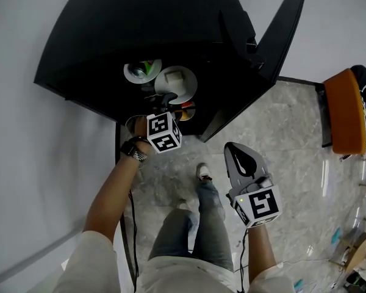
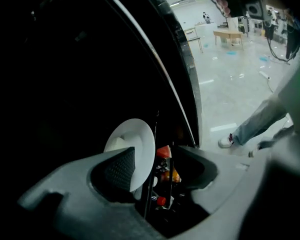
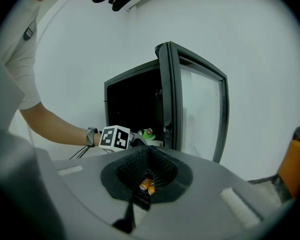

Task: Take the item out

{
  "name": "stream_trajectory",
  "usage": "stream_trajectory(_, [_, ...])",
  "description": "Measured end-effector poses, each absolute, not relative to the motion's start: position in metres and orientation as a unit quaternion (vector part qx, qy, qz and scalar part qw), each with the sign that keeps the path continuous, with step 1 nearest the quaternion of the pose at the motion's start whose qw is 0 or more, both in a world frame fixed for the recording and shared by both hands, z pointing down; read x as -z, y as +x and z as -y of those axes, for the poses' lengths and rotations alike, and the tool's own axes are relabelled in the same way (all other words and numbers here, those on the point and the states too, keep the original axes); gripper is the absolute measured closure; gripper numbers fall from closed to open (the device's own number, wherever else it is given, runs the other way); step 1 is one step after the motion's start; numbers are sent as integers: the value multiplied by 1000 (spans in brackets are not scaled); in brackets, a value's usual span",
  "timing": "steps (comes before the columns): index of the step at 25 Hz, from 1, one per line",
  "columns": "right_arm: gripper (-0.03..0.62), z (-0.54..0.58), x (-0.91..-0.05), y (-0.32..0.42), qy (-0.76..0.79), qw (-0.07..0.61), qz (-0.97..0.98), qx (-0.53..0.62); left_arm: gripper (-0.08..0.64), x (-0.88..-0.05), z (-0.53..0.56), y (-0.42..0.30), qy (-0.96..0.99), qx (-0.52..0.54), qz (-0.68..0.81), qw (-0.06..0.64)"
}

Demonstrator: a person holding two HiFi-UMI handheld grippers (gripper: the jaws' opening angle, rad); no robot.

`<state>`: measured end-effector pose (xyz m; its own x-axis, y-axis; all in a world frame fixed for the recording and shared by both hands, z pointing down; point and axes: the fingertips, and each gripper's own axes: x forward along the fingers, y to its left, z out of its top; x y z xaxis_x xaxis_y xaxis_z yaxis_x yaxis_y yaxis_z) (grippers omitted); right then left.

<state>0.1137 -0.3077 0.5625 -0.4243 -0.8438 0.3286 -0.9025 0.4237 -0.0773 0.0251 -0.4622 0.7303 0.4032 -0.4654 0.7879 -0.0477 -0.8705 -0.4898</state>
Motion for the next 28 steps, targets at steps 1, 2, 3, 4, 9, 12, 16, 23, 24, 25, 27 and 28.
stream_trajectory(1, [584, 308, -565, 115, 523, 121, 835, -123, 314, -736, 465, 26, -811, 527, -157, 202])
stream_trajectory(2, [584, 308, -568, 117, 522, 122, 835, -125, 313, -740, 468, 26, -806, 531, -157, 207])
stream_trajectory(3, [584, 308, -572, 118, 522, 123, 835, -127, 311, -744, 471, 26, -801, 536, -158, 216])
stream_trajectory(4, [584, 308, -575, 119, 521, 124, 835, -129, 308, -747, 474, 26, -794, 541, -158, 228])
stream_trajectory(9, [584, 305, -585, 122, 521, 121, 833, -142, 302, -758, 477, 23, -771, 563, -153, 255])
stream_trajectory(12, [584, 305, -587, 122, 521, 118, 832, -147, 301, -763, 474, 23, -770, 564, -149, 259])
stream_trajectory(16, [584, 304, -588, 123, 523, 115, 831, -151, 350, -760, 474, 22, -770, 553, -154, 277])
stream_trajectory(23, [584, 302, -591, 123, 523, 111, 830, -159, 474, -751, 480, 22, -756, 549, -180, 309])
stream_trajectory(24, [584, 302, -591, 124, 523, 111, 830, -160, 482, -751, 480, 22, -753, 548, -183, 315])
stream_trajectory(25, [584, 301, -591, 126, 524, 111, 829, -161, 488, -751, 480, 22, -751, 546, -187, 321])
stream_trajectory(27, [584, 301, -593, 129, 528, 111, 826, -163, 497, -750, 479, 23, -748, 541, -192, 333])
stream_trajectory(28, [584, 300, -594, 129, 529, 112, 825, -164, 500, -749, 478, 22, -747, 539, -193, 338])
